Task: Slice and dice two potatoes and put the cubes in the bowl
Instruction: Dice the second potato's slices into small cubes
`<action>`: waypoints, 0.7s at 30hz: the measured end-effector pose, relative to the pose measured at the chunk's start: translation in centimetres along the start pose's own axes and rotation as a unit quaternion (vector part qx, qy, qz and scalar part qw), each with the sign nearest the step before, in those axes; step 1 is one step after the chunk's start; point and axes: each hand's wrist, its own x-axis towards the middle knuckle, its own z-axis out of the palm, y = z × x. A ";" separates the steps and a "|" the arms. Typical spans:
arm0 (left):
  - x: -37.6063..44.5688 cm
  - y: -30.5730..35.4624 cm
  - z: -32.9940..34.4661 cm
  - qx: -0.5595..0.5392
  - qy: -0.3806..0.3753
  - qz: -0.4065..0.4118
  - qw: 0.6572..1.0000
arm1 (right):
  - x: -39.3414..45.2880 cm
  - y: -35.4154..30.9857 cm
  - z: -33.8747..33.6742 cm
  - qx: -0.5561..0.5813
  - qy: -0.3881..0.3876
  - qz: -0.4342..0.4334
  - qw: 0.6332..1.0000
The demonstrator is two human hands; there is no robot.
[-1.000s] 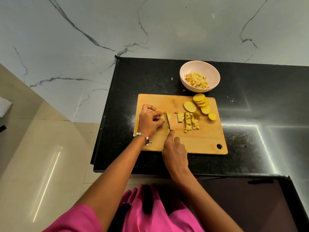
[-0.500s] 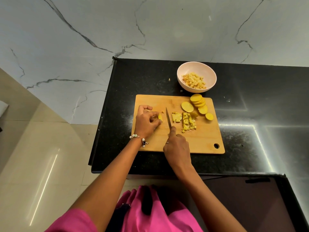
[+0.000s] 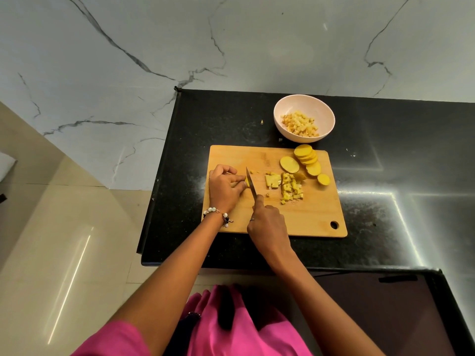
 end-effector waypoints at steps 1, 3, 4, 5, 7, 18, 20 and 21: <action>0.0 0.0 0.0 0.000 0.000 -0.001 1.000 | 0.1 0.0 0.0 0.000 0.001 -0.001 1.000; 0.1 0.1 0.0 0.000 -0.001 -0.001 1.000 | 0.2 0.0 0.0 -0.003 0.002 -0.005 1.000; 0.1 0.1 0.0 -0.002 -0.003 0.000 1.000 | 0.3 -0.2 0.1 -0.007 0.003 -0.007 1.000; 0.2 0.1 0.0 -0.004 -0.005 0.002 1.000 | 0.5 -0.3 0.2 -0.012 0.006 -0.010 1.000; 0.2 0.0 -0.1 -0.007 -0.008 0.003 1.000 | 0.8 -0.8 0.4 -0.025 0.016 -0.016 0.999; 0.1 -0.2 -0.3 -0.013 -0.023 -0.010 1.000 | -2.8 0.0 -0.1 -0.015 -0.031 0.015 0.999; 0.3 -0.4 -0.9 -0.033 -0.039 -0.016 0.999 | -2.5 -0.1 -0.4 -0.001 -0.016 0.011 1.000; 0.3 -0.4 -1.3 -0.047 -0.038 -0.023 0.998 | -2.3 -0.2 -0.4 0.003 -0.012 0.004 1.000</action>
